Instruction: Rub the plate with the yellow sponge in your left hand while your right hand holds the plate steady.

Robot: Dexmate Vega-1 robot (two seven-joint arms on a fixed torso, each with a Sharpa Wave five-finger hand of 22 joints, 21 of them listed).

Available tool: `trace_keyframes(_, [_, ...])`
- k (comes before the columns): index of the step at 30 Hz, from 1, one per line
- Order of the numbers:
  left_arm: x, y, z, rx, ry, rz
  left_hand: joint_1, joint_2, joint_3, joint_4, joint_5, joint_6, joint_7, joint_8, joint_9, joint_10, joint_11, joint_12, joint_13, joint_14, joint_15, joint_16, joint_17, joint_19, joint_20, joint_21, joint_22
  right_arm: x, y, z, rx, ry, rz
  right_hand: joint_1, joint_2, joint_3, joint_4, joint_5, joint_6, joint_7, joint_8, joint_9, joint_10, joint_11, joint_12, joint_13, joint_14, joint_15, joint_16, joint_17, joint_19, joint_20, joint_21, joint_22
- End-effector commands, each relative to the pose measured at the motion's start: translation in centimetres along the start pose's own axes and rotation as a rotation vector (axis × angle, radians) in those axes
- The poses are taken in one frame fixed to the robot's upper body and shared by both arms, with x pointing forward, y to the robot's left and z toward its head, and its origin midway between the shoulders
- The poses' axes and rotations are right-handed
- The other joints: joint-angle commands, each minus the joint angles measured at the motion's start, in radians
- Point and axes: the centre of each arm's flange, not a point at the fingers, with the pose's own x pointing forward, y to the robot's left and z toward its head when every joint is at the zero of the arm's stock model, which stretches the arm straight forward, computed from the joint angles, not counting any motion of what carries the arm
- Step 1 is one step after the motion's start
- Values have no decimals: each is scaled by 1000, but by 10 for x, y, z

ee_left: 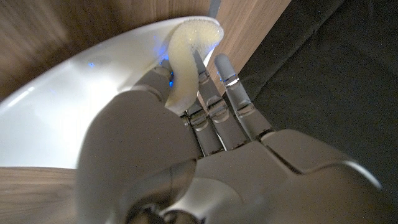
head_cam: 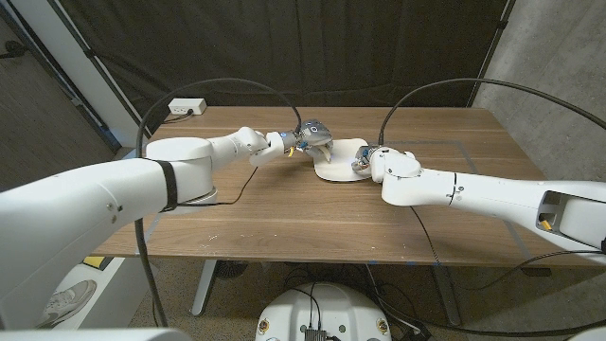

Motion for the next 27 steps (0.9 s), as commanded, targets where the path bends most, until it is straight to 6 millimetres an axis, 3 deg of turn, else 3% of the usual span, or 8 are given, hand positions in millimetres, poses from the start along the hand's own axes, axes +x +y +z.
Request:
trace_keyframes(1, [0, -8, 20, -74, -96, -75, 5, 4, -3, 2, 7, 1, 3, -5, 2, -2, 0, -9, 0, -6, -24, -3, 0, -5, -117, 6, 0, -1, 0, -2, 4, 6, 0, 5, 4, -1, 1, 2, 5, 0, 5, 4, 8, 2, 3, 1, 5, -40, 5, 3, 6, -1, 5, 1])
trace_keyframes(27, [-39, 29, 65, -260, -428, -69, 8, 9, -4, 5, 7, 10, 7, -9, 3, 4, 1, -13, 4, 0, -23, -11, 4, -8, -114, 17, -2, 1, -1, -1, -6, 3, -3, 7, 5, -3, 3, 2, -8, 3, 0, 4, 3, 1, 1, 1, 5, -40, 5, 4, 4, -3, 7, 0])
